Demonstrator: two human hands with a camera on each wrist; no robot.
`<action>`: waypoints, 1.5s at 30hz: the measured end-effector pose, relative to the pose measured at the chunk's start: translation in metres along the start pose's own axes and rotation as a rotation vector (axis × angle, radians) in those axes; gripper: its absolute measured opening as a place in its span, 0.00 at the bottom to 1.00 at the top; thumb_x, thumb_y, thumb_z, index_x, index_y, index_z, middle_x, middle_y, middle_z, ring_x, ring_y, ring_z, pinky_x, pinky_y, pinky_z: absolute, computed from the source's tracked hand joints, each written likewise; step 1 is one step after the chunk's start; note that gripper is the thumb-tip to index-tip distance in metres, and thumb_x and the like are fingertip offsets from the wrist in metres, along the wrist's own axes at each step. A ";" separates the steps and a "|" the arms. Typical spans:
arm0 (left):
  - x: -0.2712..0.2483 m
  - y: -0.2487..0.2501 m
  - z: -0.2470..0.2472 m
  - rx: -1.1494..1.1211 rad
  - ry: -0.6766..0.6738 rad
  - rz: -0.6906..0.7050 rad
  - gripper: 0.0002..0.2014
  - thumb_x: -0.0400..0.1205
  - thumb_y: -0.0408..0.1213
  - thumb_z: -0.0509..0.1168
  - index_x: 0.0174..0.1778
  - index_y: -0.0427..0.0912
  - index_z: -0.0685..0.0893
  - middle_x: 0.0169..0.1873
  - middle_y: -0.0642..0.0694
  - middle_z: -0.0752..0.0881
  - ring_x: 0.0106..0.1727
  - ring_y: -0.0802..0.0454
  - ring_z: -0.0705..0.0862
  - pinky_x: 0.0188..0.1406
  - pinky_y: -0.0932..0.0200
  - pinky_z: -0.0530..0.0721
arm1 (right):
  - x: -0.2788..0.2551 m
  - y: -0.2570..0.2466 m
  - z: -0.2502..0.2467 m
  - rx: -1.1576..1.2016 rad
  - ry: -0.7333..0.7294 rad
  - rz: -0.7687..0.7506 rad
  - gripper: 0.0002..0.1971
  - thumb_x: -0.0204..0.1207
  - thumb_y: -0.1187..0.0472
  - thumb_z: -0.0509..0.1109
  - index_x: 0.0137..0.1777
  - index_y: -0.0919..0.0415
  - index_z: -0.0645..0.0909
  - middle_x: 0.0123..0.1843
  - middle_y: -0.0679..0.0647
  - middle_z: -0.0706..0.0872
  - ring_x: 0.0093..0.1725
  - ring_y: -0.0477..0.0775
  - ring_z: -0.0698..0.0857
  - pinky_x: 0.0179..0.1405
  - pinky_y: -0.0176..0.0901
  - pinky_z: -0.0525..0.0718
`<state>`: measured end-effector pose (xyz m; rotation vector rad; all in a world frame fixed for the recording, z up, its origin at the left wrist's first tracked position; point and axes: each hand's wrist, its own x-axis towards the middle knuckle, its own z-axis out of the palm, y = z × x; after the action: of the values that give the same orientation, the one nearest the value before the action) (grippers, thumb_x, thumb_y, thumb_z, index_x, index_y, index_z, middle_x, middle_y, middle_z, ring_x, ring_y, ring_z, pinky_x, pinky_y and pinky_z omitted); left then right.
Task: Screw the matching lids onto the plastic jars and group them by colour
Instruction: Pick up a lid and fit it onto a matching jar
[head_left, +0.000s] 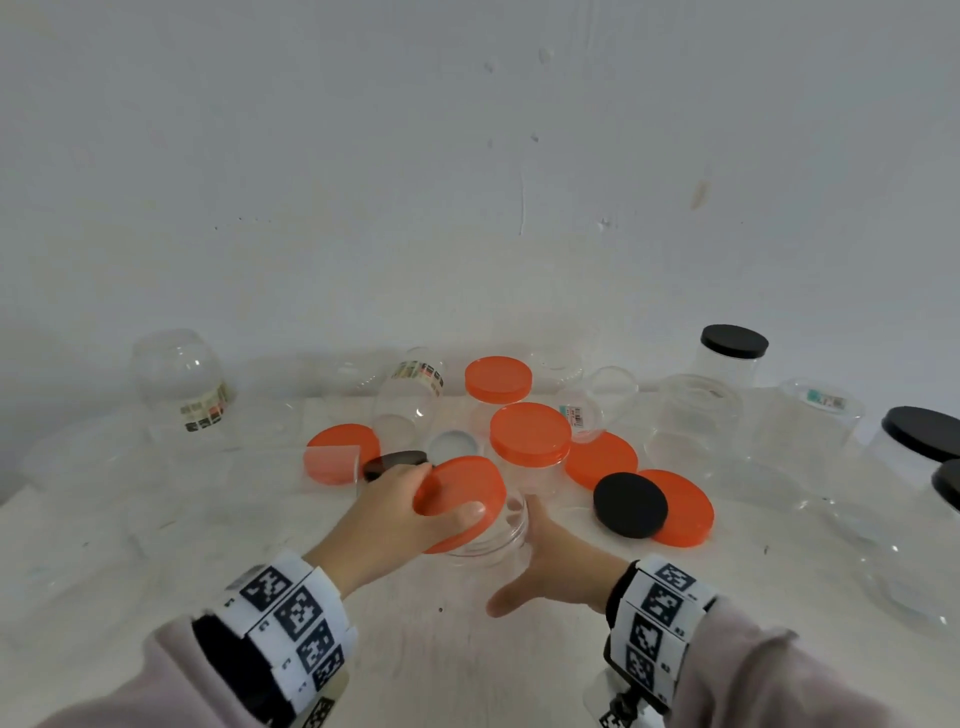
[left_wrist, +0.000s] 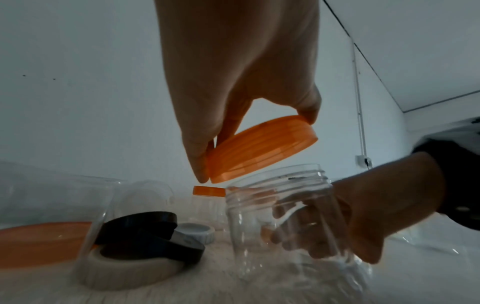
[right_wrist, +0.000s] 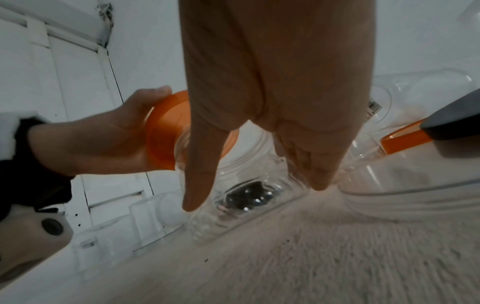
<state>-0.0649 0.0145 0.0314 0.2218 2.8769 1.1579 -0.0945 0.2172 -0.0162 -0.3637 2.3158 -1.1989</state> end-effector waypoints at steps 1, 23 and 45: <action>0.000 0.001 0.004 0.011 0.000 0.000 0.38 0.62 0.78 0.59 0.53 0.50 0.81 0.49 0.52 0.85 0.50 0.57 0.84 0.48 0.59 0.83 | 0.001 -0.001 0.002 -0.014 -0.003 -0.011 0.60 0.56 0.58 0.88 0.82 0.48 0.50 0.77 0.45 0.66 0.77 0.51 0.66 0.76 0.47 0.67; 0.009 -0.008 0.036 0.144 -0.094 -0.048 0.58 0.66 0.73 0.67 0.85 0.48 0.45 0.82 0.55 0.51 0.81 0.56 0.55 0.74 0.60 0.62 | 0.014 0.011 -0.005 0.065 -0.049 0.026 0.52 0.55 0.59 0.87 0.75 0.42 0.59 0.70 0.38 0.74 0.75 0.47 0.70 0.73 0.48 0.72; 0.003 -0.051 0.046 -0.427 -0.170 -0.150 0.52 0.62 0.40 0.84 0.72 0.64 0.55 0.63 0.64 0.72 0.62 0.67 0.74 0.58 0.60 0.84 | 0.022 -0.089 -0.025 -0.983 -0.290 -0.094 0.57 0.58 0.45 0.84 0.81 0.35 0.49 0.74 0.45 0.58 0.72 0.59 0.65 0.64 0.63 0.78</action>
<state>-0.0697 0.0103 -0.0365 0.0822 2.3837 1.5922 -0.1260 0.1733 0.0618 -0.9072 2.4645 0.0645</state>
